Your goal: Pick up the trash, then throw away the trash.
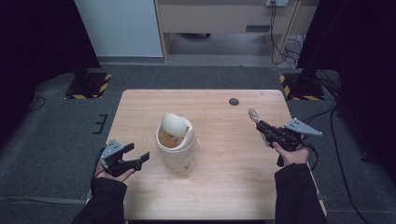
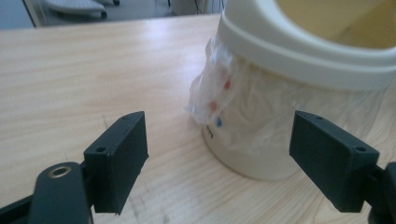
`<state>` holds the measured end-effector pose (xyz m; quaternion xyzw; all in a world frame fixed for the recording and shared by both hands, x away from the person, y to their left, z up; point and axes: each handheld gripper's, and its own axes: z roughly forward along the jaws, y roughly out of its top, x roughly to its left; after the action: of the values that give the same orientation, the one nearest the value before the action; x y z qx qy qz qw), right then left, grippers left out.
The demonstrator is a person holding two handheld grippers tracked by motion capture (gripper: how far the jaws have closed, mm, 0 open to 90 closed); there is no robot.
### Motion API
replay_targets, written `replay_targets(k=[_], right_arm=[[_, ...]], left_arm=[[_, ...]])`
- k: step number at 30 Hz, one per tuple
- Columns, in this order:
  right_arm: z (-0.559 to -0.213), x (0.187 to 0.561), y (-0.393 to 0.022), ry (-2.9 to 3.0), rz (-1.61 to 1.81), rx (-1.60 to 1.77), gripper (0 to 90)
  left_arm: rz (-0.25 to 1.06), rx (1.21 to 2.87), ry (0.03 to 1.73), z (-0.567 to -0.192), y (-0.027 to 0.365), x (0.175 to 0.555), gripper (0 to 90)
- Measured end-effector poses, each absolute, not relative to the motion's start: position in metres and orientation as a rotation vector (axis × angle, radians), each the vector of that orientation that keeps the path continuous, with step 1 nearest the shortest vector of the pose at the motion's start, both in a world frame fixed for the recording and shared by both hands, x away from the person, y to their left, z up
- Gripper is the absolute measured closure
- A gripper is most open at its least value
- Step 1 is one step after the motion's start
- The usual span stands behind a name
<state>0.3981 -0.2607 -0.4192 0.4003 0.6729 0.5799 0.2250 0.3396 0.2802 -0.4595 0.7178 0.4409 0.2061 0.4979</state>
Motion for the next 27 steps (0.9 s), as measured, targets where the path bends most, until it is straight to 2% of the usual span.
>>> replay_targets(k=[14,27], right_arm=[[-0.382,0.379,-0.245,1.849,1.682,0.907,80.1],[-0.367,0.369,-0.236,1.853,1.714,0.826,80.2]], left_arm=[[0.572,1.531,0.917,-0.394,0.276,0.326,20.0],[0.561,1.442,0.830,-0.364,0.251,0.329,22.7]])
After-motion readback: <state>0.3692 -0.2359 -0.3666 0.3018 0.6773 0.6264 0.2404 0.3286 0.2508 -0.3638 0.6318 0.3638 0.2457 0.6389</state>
